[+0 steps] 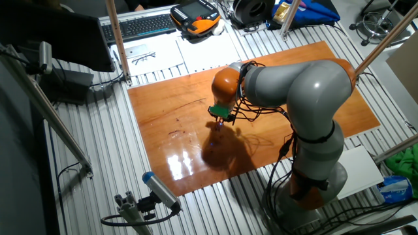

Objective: Unfold the leg of the glasses (with one hand)

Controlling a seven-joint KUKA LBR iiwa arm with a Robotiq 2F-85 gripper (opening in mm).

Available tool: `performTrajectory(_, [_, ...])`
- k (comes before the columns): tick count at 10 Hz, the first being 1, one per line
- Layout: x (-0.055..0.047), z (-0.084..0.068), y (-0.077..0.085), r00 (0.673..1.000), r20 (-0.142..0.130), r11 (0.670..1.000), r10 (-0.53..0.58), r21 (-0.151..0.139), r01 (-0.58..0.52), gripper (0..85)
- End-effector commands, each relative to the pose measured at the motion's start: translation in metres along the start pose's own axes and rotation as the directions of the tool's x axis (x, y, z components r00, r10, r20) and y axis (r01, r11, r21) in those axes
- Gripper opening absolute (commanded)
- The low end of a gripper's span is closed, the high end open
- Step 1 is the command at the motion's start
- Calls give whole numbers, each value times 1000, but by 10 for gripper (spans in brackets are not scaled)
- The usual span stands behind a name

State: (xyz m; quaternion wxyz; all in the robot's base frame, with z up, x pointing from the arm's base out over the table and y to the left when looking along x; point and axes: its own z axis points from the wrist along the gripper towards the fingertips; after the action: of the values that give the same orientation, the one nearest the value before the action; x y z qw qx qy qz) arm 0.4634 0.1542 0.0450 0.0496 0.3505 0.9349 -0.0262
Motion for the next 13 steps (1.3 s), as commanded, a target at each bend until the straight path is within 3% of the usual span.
performTrajectory(1, [0,0,0,1000,0,1000,-1,0,1,170])
performTrajectory(9, [1,0,0,1000,3,1000,-9,-10,9,170])
performTrajectory(10, [1,1,0,1000,-1,1000,-13,-15,13,0])
performTrajectory(13, [1,1,0,1000,-2,1000,-11,-23,11,0])
